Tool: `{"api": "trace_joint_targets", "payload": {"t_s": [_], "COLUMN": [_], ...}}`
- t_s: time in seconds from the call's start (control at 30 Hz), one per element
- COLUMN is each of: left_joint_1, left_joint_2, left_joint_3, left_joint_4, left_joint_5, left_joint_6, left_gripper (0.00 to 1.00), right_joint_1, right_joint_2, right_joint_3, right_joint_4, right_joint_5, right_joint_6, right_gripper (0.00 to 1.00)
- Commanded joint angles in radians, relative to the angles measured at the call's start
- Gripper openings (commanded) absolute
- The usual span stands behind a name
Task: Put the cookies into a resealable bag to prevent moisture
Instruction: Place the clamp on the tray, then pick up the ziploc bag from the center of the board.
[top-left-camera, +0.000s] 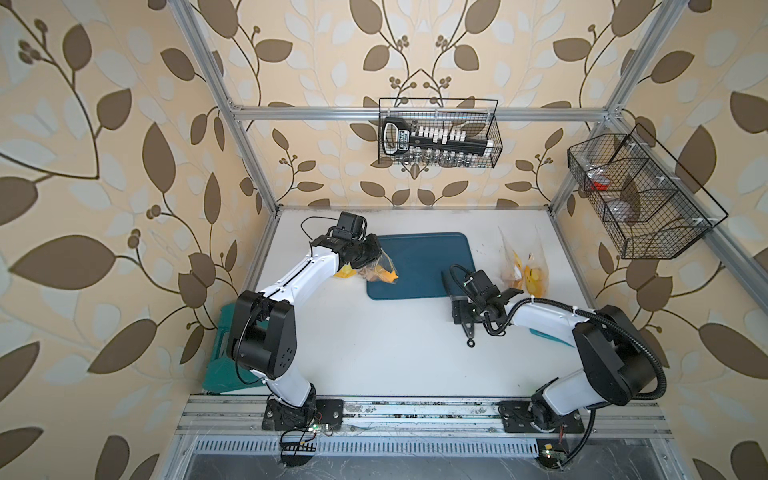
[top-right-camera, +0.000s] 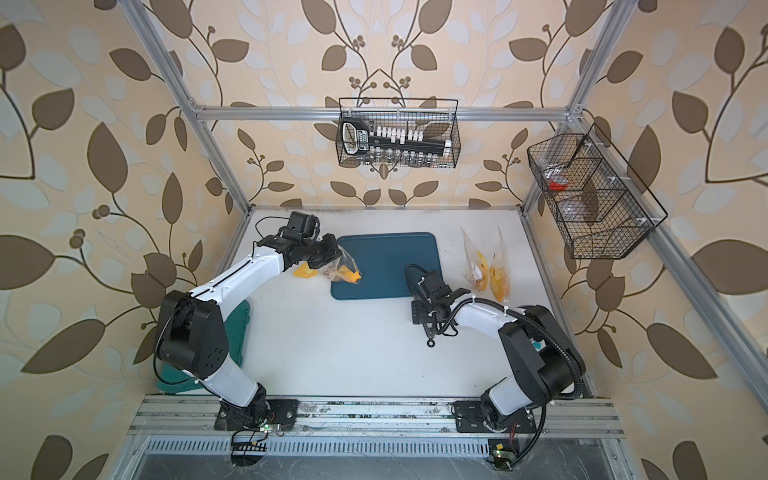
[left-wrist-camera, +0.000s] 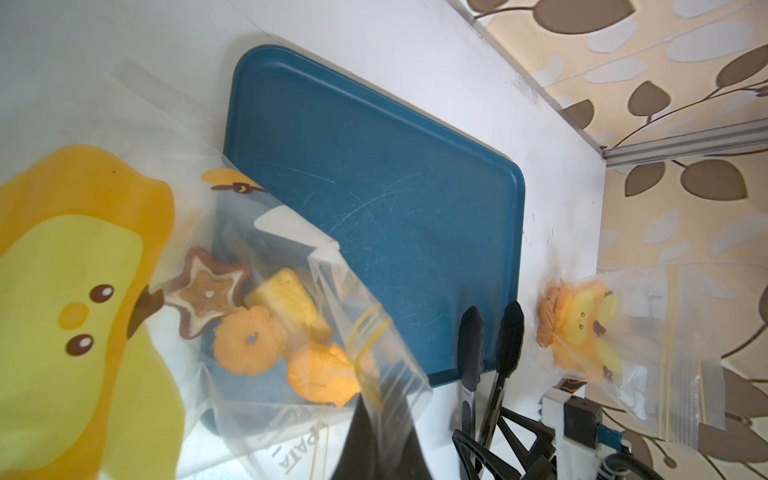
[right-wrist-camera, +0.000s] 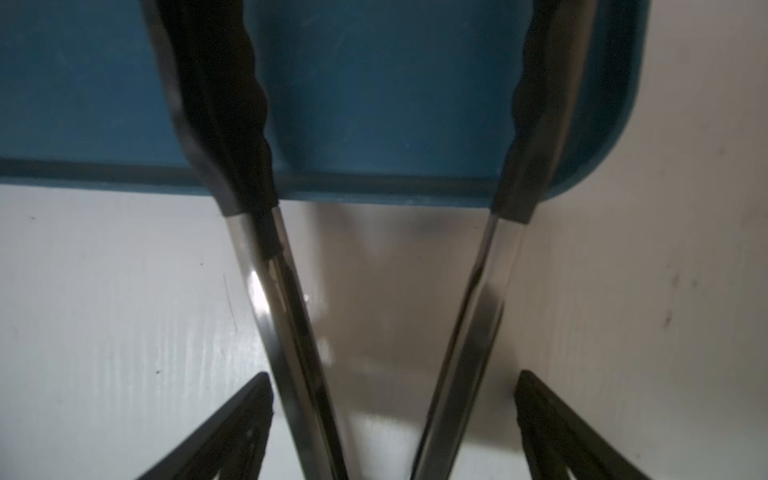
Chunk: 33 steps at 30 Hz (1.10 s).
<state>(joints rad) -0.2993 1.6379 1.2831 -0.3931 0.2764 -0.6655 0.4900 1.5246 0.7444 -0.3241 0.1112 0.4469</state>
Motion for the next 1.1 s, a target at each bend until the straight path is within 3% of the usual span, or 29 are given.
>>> {"api": "trace_joint_targets", "payload": {"t_s": [0.0, 0.17, 0.23, 0.3, 0.37, 0.47, 0.63, 1.07], "left_joint_1": [0.012, 0.012, 0.012, 0.012, 0.012, 0.012, 0.012, 0.012], "left_joint_2": [-0.047, -0.049, -0.049, -0.049, -0.049, -0.051, -0.062, -0.070], "left_joint_3": [0.011, 0.012, 0.015, 0.016, 0.020, 0.019, 0.012, 0.012], "left_joint_4": [0.017, 0.014, 0.014, 0.012, 0.010, 0.009, 0.008, 0.006], "left_joint_5": [-0.019, -0.014, -0.011, -0.010, -0.008, -0.008, -0.009, -0.003], "left_joint_6": [0.001, 0.000, 0.000, 0.000, -0.002, -0.003, -0.001, -0.006], "left_gripper": [0.00, 0.00, 0.00, 0.00, 0.00, 0.00, 0.00, 0.00], "right_joint_1": [-0.005, 0.002, 0.010, 0.023, 0.045, 0.073, 0.102, 0.104], "right_joint_2": [-0.045, -0.178, -0.236, -0.243, -0.205, -0.100, 0.067, 0.416], "right_joint_3": [0.010, 0.004, -0.016, -0.030, -0.010, 0.044, 0.131, 0.411], "right_joint_4": [-0.040, 0.014, 0.138, 0.300, 0.413, 0.534, 0.717, 0.732], "right_joint_5": [-0.013, 0.053, -0.043, -0.226, -0.323, -0.412, -0.454, -0.489], "right_joint_6": [-0.011, 0.002, -0.036, -0.086, -0.094, -0.100, -0.116, -0.132], "right_gripper": [1.00, 1.00, 0.96, 0.85, 0.74, 0.73, 0.70, 0.58]}}
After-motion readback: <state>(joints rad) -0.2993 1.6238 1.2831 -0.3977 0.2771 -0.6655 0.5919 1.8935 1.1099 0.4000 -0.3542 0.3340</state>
